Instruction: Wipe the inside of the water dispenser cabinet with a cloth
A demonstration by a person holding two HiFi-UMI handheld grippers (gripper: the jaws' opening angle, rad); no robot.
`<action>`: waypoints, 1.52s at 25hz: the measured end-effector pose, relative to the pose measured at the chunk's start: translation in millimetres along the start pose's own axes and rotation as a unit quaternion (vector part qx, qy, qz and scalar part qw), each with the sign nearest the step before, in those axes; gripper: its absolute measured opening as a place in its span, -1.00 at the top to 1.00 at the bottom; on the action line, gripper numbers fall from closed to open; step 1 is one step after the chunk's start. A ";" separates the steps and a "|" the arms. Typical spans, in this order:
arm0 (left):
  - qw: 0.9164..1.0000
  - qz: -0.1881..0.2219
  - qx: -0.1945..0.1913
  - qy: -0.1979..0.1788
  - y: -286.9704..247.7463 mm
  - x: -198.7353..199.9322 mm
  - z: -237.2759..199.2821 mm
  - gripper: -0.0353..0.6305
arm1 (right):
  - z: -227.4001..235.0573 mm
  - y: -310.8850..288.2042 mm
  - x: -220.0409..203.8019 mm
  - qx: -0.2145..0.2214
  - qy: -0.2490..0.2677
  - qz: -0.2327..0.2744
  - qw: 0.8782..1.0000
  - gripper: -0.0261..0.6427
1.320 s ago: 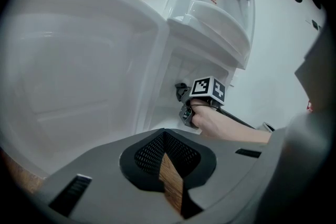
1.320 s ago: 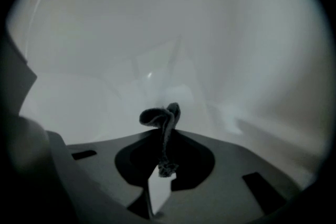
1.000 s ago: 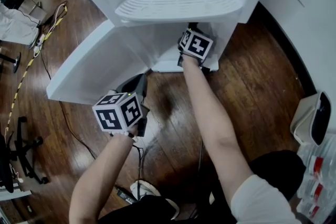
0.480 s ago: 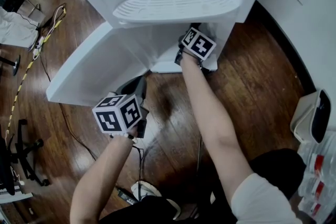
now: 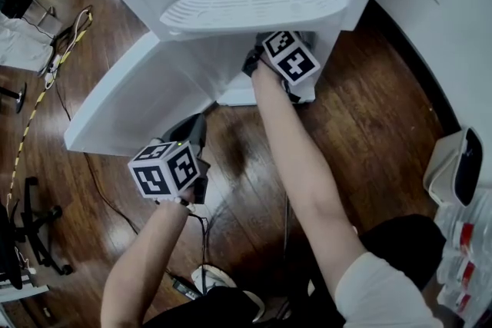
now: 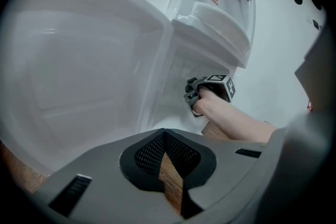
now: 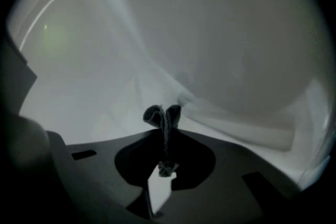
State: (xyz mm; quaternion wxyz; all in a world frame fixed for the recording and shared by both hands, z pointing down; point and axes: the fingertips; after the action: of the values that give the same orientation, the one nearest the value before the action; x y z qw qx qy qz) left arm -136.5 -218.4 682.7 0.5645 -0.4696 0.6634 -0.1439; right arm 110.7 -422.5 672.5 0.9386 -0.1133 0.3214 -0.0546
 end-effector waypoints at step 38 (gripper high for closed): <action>1.000 0.004 -0.008 0.001 11.1 -4.5 -8.6 0.93 | 41.8 48.5 -25.7 -0.008 -0.143 0.049 0.988 0.79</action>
State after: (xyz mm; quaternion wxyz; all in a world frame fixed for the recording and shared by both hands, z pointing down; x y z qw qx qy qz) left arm -149.6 -212.1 680.2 0.5609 -0.4716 0.6666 -0.1369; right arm 117.6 -363.6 707.7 0.9755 -0.1118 0.1892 0.0105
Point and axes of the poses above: the fingertips, and each gripper's own axes: y backward along the fingers, z to its right, x out of its top, and after that the axes turned 12 degrees about -z, right-handed
